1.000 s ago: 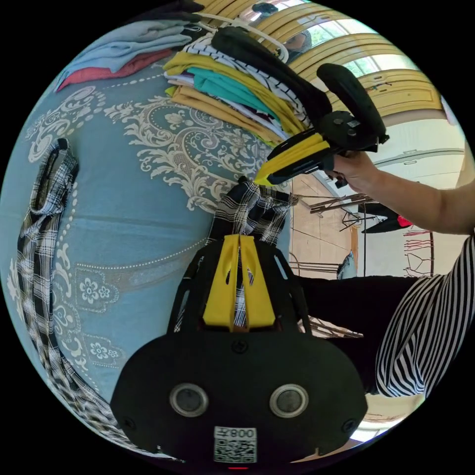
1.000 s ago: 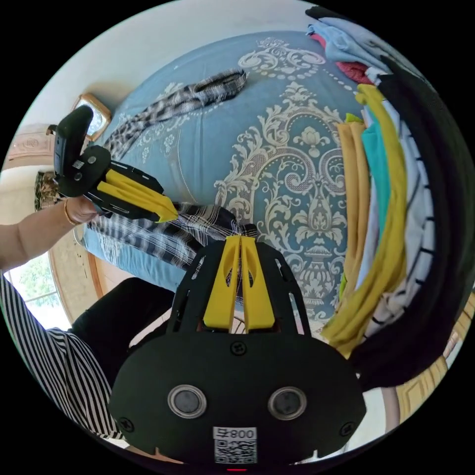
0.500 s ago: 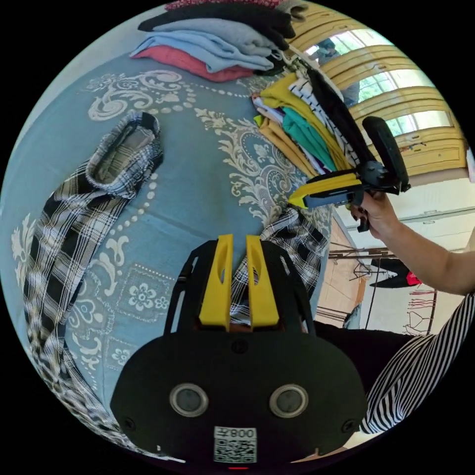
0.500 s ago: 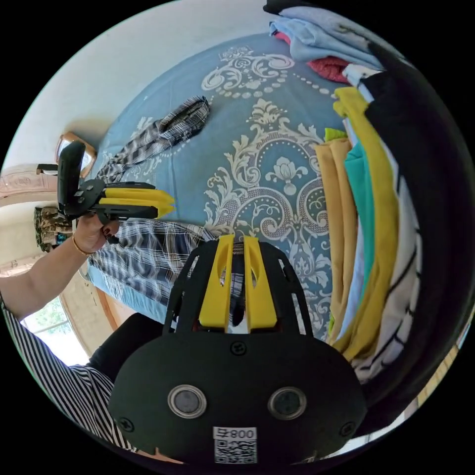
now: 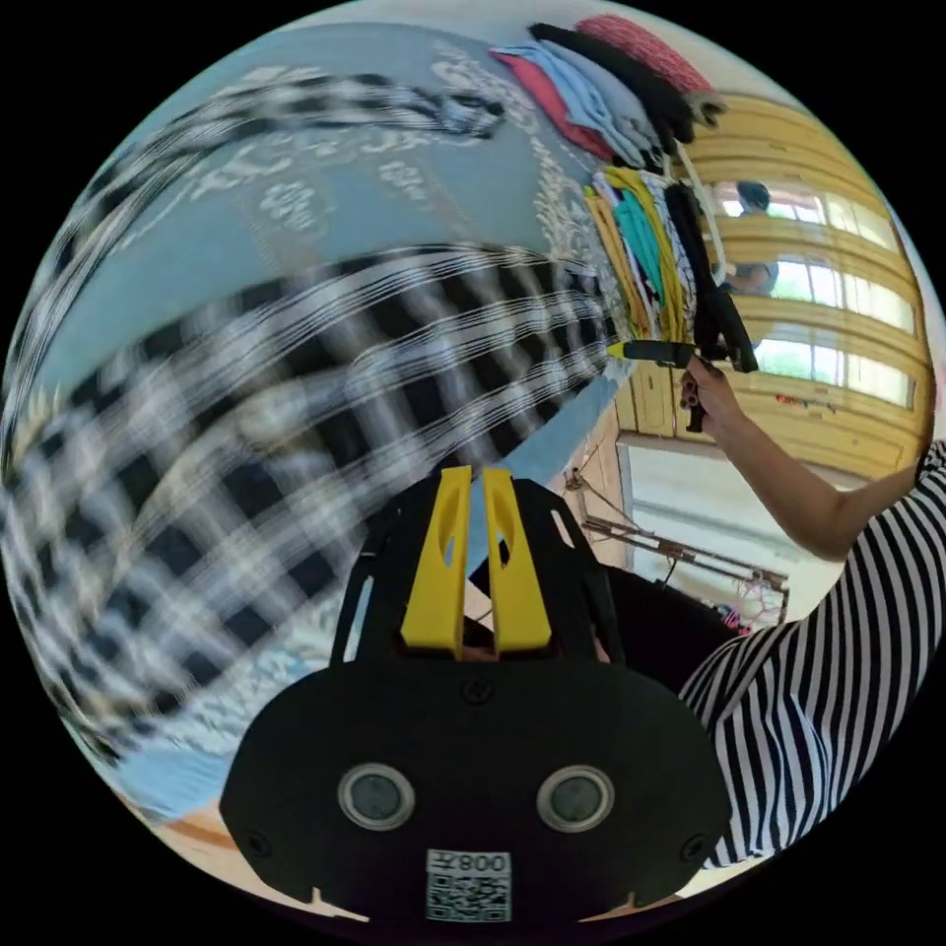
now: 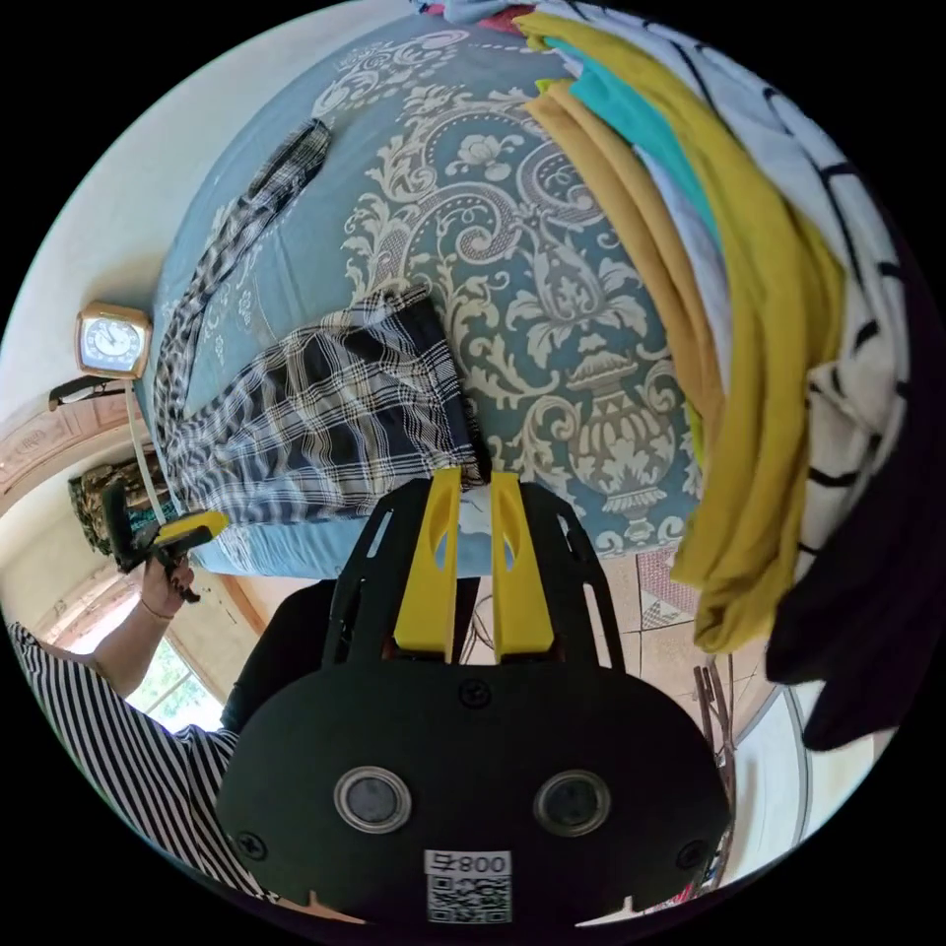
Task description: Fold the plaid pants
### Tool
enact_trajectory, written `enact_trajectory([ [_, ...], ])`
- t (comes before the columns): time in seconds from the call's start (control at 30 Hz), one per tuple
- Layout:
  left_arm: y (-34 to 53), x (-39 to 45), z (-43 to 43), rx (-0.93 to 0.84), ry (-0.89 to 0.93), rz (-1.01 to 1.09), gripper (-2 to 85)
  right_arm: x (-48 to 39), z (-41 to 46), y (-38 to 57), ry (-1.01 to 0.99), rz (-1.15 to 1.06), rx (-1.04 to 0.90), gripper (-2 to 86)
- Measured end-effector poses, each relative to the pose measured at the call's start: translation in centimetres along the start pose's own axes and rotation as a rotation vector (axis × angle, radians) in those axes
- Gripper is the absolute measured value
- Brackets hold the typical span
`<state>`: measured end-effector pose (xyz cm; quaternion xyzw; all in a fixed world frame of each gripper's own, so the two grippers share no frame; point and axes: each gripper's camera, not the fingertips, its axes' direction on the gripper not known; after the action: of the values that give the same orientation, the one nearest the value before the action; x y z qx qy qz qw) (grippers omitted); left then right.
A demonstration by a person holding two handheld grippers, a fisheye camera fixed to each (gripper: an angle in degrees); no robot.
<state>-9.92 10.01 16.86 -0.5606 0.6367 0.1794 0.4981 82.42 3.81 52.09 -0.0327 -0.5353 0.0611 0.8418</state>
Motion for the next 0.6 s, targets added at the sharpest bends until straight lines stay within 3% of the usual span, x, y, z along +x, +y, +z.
enact_trajectory([
  [0.17, 11.8, -6.3, -6.6, 0.242, 0.07, -0.529, 5.1, -2.3, 1.0, -2.0, 0.062, -0.062, 0.036, 6.4],
  [0.23, 18.6, -9.2, -9.5, 0.414, 0.071, -0.795, 6.3, -5.1, 2.6, -3.5, 0.076, -0.155, 0.03, 7.4],
  [0.33, 25.5, -11.4, -11.6, 0.588, 0.097, -1.037, 7.0, -10.3, 5.8, -5.3, 0.043, -0.342, -0.014, 8.1],
  [0.43, 29.6, -12.0, -12.6, 0.686, 0.148, -1.108, 6.0, -17.1, 10.7, -6.2, -0.008, -0.621, -0.102, 8.2],
  [0.6, 33.0, -10.8, -13.9, 0.697, 0.128, -1.095, 1.6, -26.8, 20.1, -5.1, 0.063, -1.055, -0.243, 8.3],
])
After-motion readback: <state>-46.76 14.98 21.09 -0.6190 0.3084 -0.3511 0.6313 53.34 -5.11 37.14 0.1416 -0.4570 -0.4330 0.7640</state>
